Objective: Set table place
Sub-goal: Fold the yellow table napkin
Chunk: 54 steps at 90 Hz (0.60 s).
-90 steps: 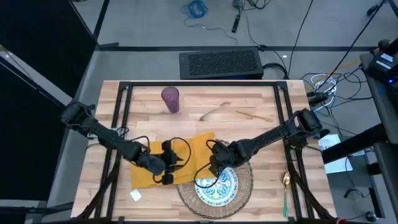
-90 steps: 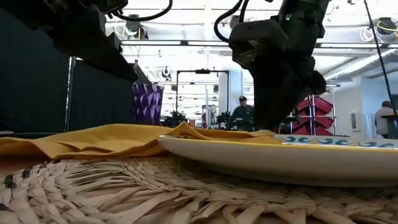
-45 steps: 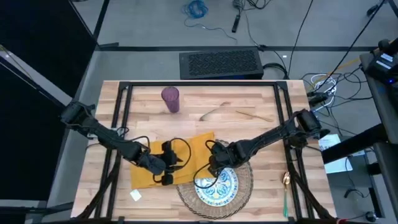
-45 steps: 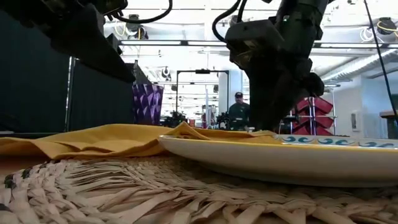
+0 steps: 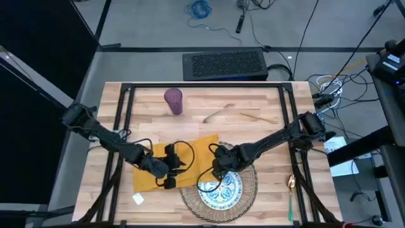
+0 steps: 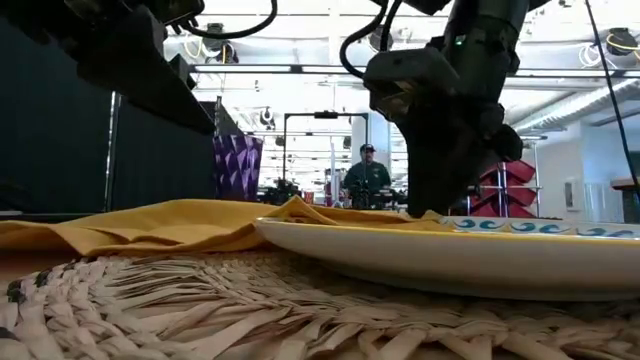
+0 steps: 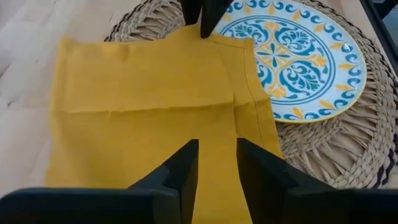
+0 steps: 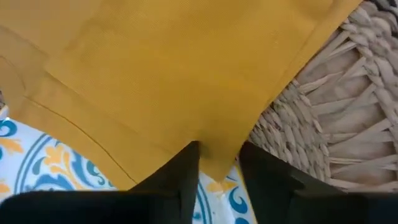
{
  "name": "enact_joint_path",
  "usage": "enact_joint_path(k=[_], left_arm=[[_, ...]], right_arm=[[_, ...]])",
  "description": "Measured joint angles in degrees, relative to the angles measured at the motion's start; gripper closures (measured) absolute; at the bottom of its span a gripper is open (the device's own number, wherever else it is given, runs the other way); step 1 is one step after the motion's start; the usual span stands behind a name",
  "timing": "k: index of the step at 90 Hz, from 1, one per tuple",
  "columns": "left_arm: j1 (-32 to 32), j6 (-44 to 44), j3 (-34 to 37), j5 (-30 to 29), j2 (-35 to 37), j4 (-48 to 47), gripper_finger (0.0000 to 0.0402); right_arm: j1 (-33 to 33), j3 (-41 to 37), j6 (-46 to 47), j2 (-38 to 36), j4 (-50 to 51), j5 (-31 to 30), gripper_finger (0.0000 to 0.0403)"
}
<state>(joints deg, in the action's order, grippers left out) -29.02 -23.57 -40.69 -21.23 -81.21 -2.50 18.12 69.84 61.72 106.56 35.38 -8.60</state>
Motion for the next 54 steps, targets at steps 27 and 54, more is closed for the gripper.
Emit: enact_joint_path(k=[27,54], left_arm=[[0.00,0.00,0.00,0.00,0.00,-0.11,0.0308],[0.00,0.02,0.00,0.00,0.00,-0.24,0.0308]], right_arm=[[-1.05,0.02,-2.52,-0.01,-0.14,0.32,0.0398],[-1.76,0.36,-3.70,-0.14,0.40,3.74,0.0401]])
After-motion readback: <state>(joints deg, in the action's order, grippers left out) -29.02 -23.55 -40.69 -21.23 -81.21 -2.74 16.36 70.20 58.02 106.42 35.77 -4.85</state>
